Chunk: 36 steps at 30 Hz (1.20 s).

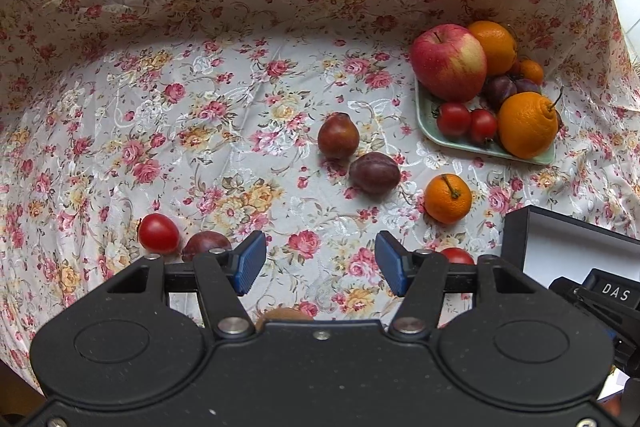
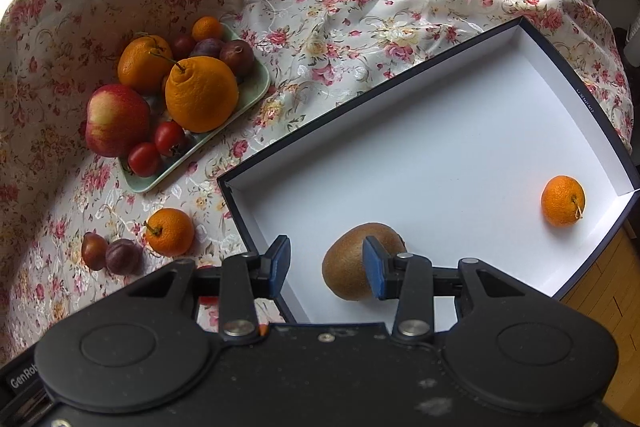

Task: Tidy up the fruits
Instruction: 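Grasp a red tomato with the left tool while the right tool grasps another tangerine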

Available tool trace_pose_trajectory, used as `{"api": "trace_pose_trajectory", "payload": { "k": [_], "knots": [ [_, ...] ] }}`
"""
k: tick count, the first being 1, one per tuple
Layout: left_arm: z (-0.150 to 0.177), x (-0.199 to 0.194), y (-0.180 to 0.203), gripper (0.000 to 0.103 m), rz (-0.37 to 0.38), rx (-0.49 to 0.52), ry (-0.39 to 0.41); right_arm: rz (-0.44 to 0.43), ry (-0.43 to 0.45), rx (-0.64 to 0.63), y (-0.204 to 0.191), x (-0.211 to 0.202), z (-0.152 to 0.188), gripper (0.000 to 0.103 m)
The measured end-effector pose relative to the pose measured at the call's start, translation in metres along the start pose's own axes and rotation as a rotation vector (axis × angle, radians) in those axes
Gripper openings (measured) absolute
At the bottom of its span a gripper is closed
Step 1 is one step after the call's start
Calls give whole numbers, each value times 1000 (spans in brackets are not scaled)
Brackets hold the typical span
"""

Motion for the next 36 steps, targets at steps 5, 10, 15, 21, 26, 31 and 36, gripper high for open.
{"api": "trace_pose_trajectory", "payload": {
  "k": [5, 10, 15, 21, 26, 31, 36],
  "knots": [
    [-12, 0, -24, 64, -17, -34, 3, -5, -1, -23, -26, 0, 0, 42],
    [-22, 2, -45, 64, -32, -71, 0, -33, 13, -55, -51, -3, 2, 42],
    [-30, 4, -63, 64, -38, -103, -4, -47, 16, -101, -77, 0, 6, 42],
    [-36, 4, -83, 64, -46, -136, -9, -57, 16, -140, -98, 4, 10, 42],
    [-38, 7, -96, 64, -59, -148, -19, -70, 14, -149, -114, 8, 11, 42],
    [-39, 10, -108, 64, -67, -166, -28, -82, 22, -148, -125, 12, 11, 43],
    [-40, 13, -115, 64, -67, -179, -36, -81, 19, -136, -133, 20, 9, 43]
  ]
}}
Point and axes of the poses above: each gripper's, at about its wrist camera, not at the fingertips, and x roughly the way its jaws point, y to its right, z to its underside, the point moved 4 cm from there along x, roughly the way its jaws point, and after that the axes turned 14 degrees about z, right-handed, at the moved point
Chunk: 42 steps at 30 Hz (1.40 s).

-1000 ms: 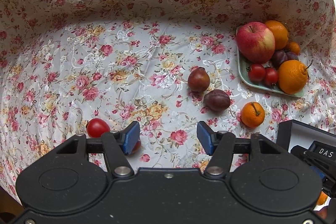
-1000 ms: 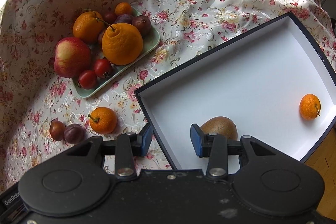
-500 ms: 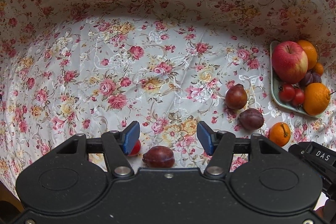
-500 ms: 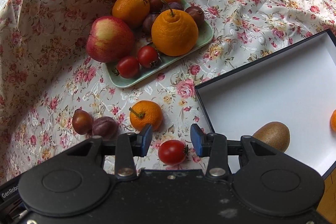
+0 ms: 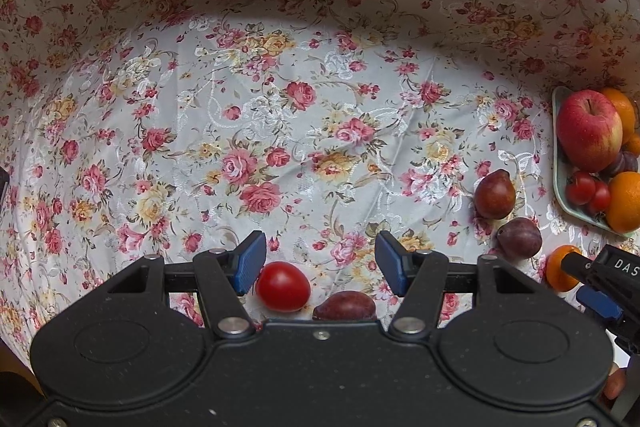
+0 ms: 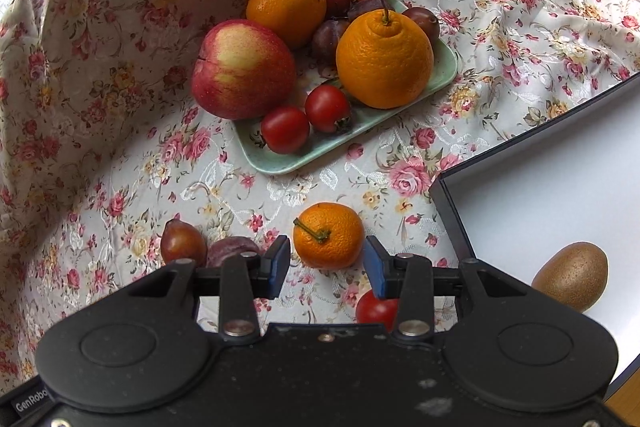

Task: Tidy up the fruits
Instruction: 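Grasp a red tomato with the left tool while the right tool grasps another tangerine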

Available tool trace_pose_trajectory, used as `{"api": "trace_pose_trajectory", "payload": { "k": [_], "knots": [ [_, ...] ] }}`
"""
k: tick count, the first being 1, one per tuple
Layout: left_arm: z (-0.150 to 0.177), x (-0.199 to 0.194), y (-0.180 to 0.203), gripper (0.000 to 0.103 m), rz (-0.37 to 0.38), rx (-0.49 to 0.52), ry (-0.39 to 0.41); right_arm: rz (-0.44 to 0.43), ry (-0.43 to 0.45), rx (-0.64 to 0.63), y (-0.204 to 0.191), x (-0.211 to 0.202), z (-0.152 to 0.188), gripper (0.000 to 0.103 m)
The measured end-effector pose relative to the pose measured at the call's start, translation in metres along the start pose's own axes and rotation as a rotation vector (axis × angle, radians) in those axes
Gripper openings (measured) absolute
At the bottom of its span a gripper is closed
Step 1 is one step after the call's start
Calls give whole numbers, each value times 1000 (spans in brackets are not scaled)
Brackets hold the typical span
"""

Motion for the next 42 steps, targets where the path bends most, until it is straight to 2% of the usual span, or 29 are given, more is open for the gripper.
{"api": "trace_pose_trajectory", "payload": {
  "k": [13, 25, 32, 42],
  "knots": [
    [-6, 9, -13, 64, 13, -26, -28, 57, -37, 15, -14, 32, -5, 48],
    [-4, 18, -25, 64, 20, -57, -71, 114, 13, -30, -26, 35, -3, 49],
    [0, 18, -29, 64, 23, -66, -84, 112, 28, -29, -25, 30, 2, 46],
    [12, 28, -28, 64, 8, -69, -125, 43, -41, -68, -34, 19, 18, 46]
  ]
}}
Point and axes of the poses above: each gripper's, at about its wrist camera, not at the fingertips, and x roughly the way its jaws point, y to its right, z to its underside, the point moved 4 cm from there along x, roughly the way its jaws point, and after that the axes turned 14 degrees about z, right-handed, at the moved point
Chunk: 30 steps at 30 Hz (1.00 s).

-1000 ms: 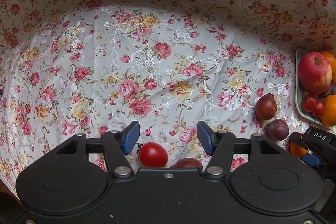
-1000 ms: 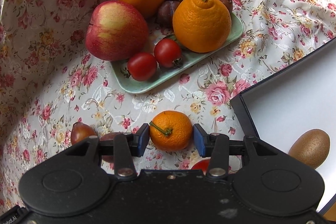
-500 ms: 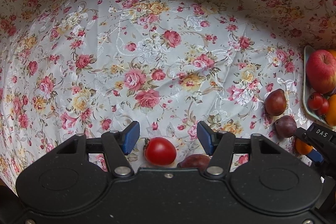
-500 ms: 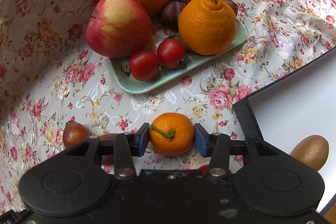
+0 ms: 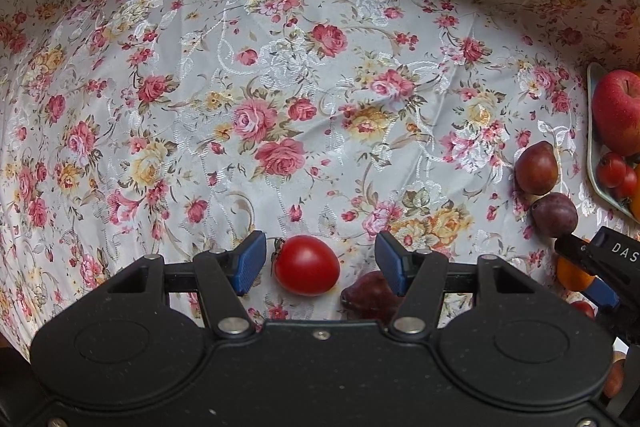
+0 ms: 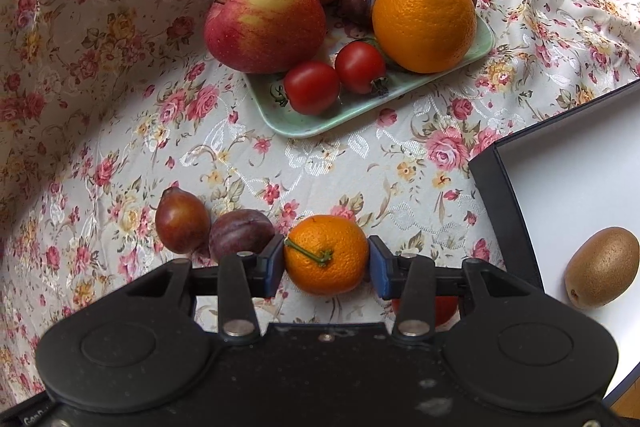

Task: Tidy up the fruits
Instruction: 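Grasp a red tomato with the left tool while the right tool grasps another tangerine, then lower the tomato into the box and open the left tool while the right drops its tangerine inside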

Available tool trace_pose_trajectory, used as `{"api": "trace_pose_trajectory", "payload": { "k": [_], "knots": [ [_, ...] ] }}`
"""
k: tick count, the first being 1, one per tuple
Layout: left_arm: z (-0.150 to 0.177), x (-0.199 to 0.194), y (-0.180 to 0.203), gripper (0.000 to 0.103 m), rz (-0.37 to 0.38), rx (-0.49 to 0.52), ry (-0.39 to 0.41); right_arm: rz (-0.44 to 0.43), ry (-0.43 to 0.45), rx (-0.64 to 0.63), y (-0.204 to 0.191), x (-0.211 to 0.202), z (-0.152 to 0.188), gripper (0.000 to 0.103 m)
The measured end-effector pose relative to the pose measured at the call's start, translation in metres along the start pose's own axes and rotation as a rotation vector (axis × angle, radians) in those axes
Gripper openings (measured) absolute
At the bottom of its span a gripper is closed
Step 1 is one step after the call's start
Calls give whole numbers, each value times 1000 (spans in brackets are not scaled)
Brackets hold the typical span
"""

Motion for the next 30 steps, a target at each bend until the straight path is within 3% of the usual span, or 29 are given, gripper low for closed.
{"api": "trace_pose_trajectory", "payload": {
  "k": [11, 15, 22, 30],
  "knots": [
    [14, 16, -11, 62, -35, -25, 2, -37, 26, -38, 5, -19, 13, 45],
    [17, 13, -7, 45, -28, 13, 36, -45, 33, -40, 10, -25, 15, 45],
    [29, 1, 0, 45, -6, -18, 36, -68, 37, -44, 17, -35, 20, 45],
    [46, -33, 21, 45, -4, 22, 102, -107, 29, -79, 25, -46, 35, 45]
  ]
}}
Point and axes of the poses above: each gripper's, at about its wrist camera, not at the fingertips, and x roughly the way its jaws point, y to its right, z to its underside, the point moved 4 cm from there along x, roughly the way its jaws point, and after that the axes turned 14 degrees about z, right-handed, at the moved point
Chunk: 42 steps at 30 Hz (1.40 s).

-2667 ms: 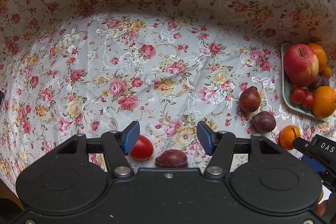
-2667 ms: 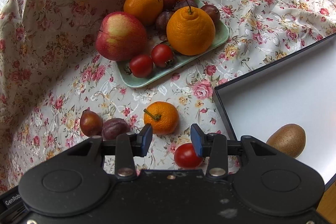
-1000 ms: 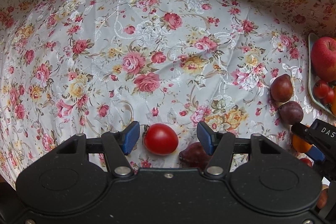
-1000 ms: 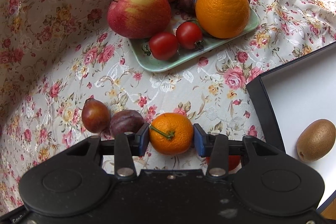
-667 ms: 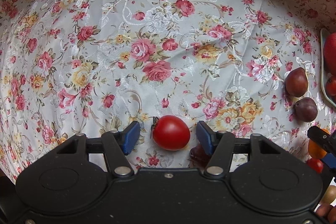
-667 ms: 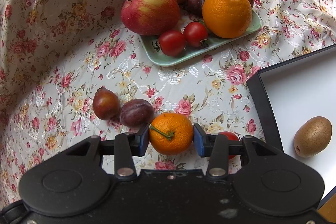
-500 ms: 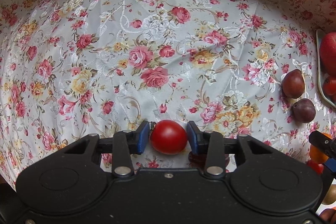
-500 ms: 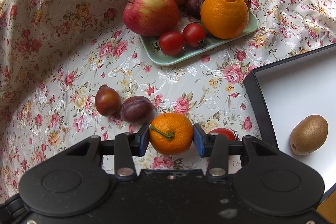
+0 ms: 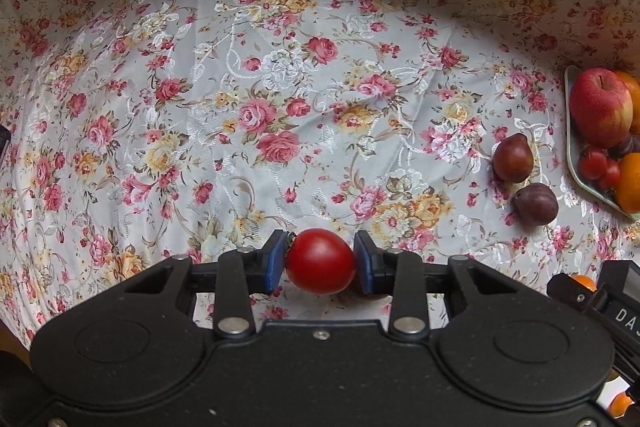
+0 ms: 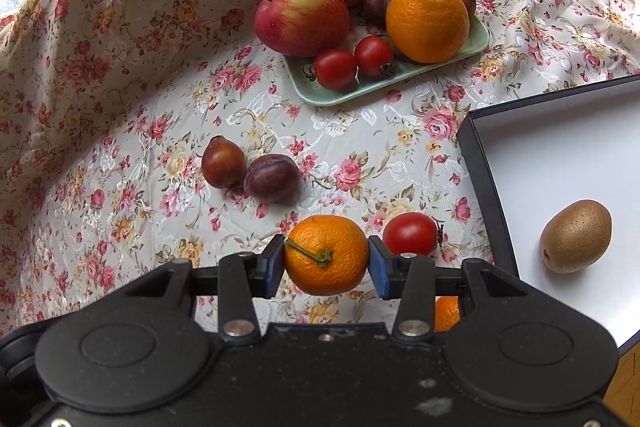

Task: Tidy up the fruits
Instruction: 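Lower the tomato into the box and open the left tool while the right drops its tangerine inside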

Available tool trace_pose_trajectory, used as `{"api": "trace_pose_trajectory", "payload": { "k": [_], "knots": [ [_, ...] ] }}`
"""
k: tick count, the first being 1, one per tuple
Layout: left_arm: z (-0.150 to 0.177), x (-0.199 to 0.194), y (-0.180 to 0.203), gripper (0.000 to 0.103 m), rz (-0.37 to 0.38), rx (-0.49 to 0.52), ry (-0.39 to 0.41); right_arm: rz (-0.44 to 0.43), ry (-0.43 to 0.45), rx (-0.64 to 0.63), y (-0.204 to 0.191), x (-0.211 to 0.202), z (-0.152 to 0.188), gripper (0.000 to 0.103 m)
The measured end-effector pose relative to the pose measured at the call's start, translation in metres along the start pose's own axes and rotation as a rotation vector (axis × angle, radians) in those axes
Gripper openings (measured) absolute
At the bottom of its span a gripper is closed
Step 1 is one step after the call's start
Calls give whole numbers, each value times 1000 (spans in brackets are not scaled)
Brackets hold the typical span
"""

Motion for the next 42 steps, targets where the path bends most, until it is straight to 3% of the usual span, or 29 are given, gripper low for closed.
{"api": "trace_pose_trajectory", "payload": {
  "k": [16, 30, 42],
  "knots": [
    [22, -20, 26, 45, 44, 49, 25, -77, -57, 52, 49, -19, 26, 45],
    [51, -20, 69, 45, 74, 177, 6, -61, -27, 125, 89, -32, 31, 45],
    [73, -18, 119, 45, 130, 263, -1, -5, 14, 235, 140, -33, 13, 45]
  ]
}}
Point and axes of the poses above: each gripper's, at about its wrist camera, not at the fingertips, and x roughly the way its jaws point, y to its right, z to its underside, the point moved 4 cm from there along x, roughly the way its jaws point, and after that the axes turned 14 degrees about z, right-handed, at the moved point
